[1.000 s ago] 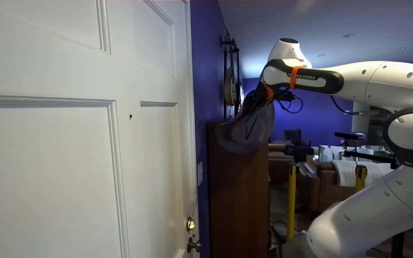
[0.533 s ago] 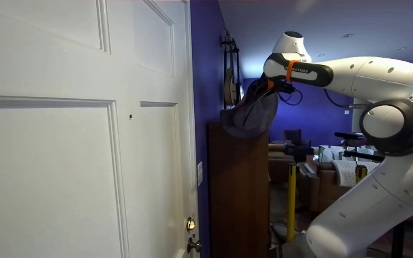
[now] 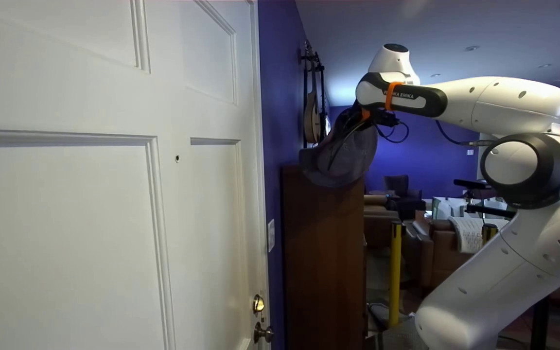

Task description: Move the hat from the hook on the door to the top of the shelf

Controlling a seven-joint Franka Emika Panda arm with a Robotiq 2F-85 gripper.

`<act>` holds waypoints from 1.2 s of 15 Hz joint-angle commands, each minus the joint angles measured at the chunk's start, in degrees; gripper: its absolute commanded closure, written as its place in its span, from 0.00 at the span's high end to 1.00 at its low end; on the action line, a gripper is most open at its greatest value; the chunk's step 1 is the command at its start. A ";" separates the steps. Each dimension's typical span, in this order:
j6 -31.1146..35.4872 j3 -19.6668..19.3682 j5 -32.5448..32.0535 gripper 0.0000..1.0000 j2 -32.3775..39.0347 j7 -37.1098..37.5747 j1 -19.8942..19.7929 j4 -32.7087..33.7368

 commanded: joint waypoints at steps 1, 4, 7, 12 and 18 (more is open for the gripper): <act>-1.20 -2.54 2.93 0.02 6.35 1.03 -0.62 8.28; -2.50 -6.54 8.65 0.02 11.59 0.95 0.83 14.57; 0.00 -10.65 17.20 0.02 15.06 -0.67 2.35 17.81; -0.64 -16.43 30.50 0.02 20.16 0.07 2.11 22.29; -1.06 -21.99 36.63 0.02 27.02 8.26 -0.70 26.73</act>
